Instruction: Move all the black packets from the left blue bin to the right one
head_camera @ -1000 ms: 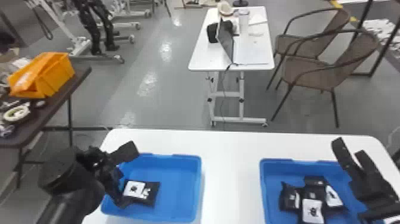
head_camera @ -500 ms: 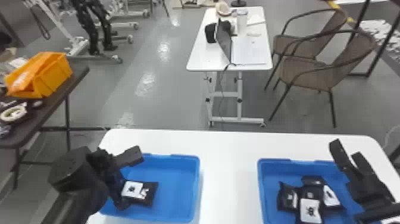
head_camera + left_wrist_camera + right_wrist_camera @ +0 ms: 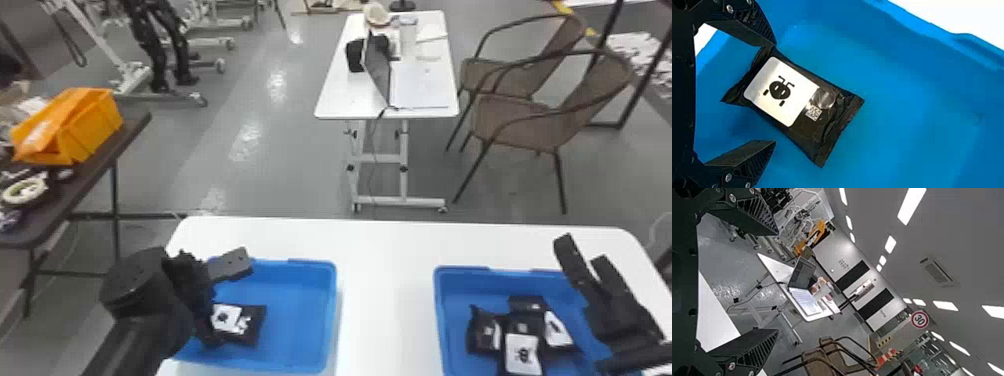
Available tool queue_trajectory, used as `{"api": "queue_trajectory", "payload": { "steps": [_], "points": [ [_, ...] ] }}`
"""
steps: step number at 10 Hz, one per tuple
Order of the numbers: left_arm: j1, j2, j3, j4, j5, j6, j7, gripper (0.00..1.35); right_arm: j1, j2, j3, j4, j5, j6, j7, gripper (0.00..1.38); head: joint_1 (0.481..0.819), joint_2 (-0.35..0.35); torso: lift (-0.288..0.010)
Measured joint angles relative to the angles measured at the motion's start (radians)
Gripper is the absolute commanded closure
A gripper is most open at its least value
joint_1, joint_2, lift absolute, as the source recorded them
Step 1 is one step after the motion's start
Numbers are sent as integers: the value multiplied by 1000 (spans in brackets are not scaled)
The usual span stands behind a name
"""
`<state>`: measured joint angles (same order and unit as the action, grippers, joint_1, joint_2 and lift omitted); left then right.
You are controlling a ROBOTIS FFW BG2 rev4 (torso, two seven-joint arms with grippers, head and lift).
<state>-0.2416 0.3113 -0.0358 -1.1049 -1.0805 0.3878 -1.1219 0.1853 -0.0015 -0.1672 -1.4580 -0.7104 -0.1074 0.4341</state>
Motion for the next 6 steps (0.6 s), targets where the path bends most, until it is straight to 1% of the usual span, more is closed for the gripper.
{"api": "queue_trajectory", "payload": {
  "steps": [2,3,4,5,6],
  "points": [
    [-24,-6,-12,73,-3,-13,7,147,0,0,0,1,-2,0,3,136,695,148,0],
    [-33,-10,-13,104,-4,-25,15,265,0,0,0,1,-2,0,3,137,695,146,0],
    [-40,-13,-13,125,-7,-31,18,699,0,0,0,1,-3,0,5,137,695,146,0],
    [-45,-14,-12,134,-7,-37,18,903,0,0,0,2,-6,0,7,137,695,145,0],
    [-46,-16,-8,135,-12,-40,12,903,0,0,0,5,-8,0,10,137,695,146,0]
  ]
}}
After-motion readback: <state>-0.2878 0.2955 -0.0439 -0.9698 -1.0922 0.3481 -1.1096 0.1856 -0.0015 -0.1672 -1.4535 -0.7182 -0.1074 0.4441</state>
